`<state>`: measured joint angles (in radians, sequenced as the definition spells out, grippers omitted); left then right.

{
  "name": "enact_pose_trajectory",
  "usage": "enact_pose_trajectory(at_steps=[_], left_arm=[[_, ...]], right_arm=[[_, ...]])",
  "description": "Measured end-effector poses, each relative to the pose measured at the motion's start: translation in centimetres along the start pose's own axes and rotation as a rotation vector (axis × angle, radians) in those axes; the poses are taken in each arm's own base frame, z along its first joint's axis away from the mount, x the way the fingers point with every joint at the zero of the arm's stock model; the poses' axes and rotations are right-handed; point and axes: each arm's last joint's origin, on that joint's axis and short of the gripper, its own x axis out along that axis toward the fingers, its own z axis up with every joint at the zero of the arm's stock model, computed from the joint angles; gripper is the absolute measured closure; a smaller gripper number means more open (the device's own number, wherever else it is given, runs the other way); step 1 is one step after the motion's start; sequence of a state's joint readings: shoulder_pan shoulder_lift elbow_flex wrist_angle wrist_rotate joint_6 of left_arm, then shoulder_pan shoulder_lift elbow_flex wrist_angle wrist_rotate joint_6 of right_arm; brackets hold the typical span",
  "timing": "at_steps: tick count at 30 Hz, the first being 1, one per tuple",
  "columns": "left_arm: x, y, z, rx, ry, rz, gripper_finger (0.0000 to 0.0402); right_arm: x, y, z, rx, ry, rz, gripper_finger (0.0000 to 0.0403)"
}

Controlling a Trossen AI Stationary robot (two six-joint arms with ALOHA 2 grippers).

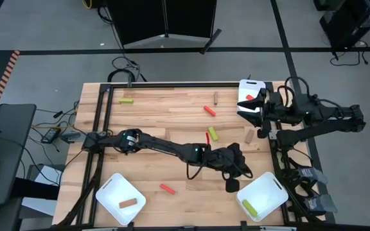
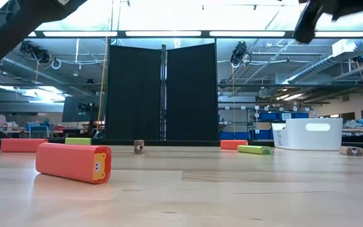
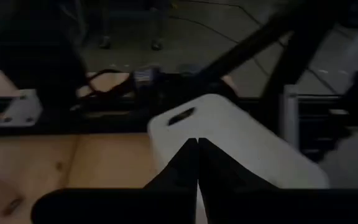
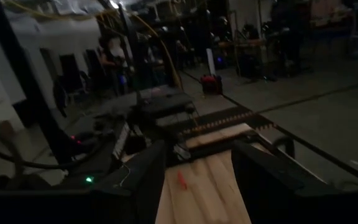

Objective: Sort blocks
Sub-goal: Put the top brown block into the bottom left bin

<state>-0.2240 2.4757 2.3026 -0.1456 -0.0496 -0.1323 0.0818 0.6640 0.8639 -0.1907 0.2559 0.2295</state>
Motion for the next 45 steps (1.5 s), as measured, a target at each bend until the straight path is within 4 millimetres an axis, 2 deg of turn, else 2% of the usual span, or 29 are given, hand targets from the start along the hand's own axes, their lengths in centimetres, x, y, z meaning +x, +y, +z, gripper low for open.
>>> enact_pose_trajectory(at_steps=[3,5,8,11,13,17,22,25,29,31,35,39,42,45], left_arm=[[-0.9,-0.2,-1.3,-0.005,-0.035,0.028,0.0396],[-2.9,-0.4,-2.1,-0.029,-0.100,0.043,0.0397],[-7.3,0.1,-3.5,-0.072,-0.248,0.059,0.0397],[-11.8,1.5,-6.1,-0.103,-0.358,0.077,0.0397],[-15.0,2.3,-7.2,-0.116,-0.406,0.106,0.0397],[-21.2,3.3,-8.2,-0.143,-0.480,0.195,0.0396],[-27.6,3.9,-8.8,-0.175,-0.545,0.302,0.0386],[-30.7,4.0,-9.0,-0.198,-0.601,0.334,0.0383],[-33.3,4.4,-9.7,-0.229,-0.645,0.389,0.0382],[-34.1,4.5,-10.0,-0.240,-0.659,0.405,0.0382],[-34.6,4.6,-10.4,-0.239,-0.645,0.421,0.0381],[-34.5,4.6,-10.5,-0.236,-0.631,0.432,0.0381],[-34.5,4.6,-10.5,-0.237,-0.631,0.434,0.0381],[-34.5,4.6,-10.5,-0.236,-0.627,0.435,0.0381]], right_arm=[[0.1,-0.1,-0.2,-0.004,0.017,-0.020,0.0208],[0.2,-0.1,-0.3,-0.006,0.029,-0.024,0.0208],[0.5,0.0,-0.5,-0.010,0.043,-0.028,0.0208],[1.5,-0.1,-1.4,-0.029,0.099,-0.096,0.0208],[2.7,-0.3,-2.3,-0.042,0.164,-0.151,0.0208],[5.9,-0.6,-5.2,-0.032,0.339,-0.217,0.0208],[10.7,-0.7,-9.9,0.002,0.520,-0.296,0.0208],[13.7,-0.7,-12.6,0.027,0.535,-0.310,0.0208],[16.7,-1.2,-16.0,0.030,0.538,-0.354,0.0208],[17.3,-2.5,-16.5,0.017,0.542,-0.489,0.0208],[17.5,-5.9,-15.7,0.043,0.510,-0.794,0.0208],[17.6,-9.8,-14.1,0.149,0.538,-0.894,0.0208],[17.2,-12.7,-13.9,0.212,0.600,-0.987,0.0208],[16.9,-14.7,-13.8,0.268,0.610,-1.021,0.0203]])
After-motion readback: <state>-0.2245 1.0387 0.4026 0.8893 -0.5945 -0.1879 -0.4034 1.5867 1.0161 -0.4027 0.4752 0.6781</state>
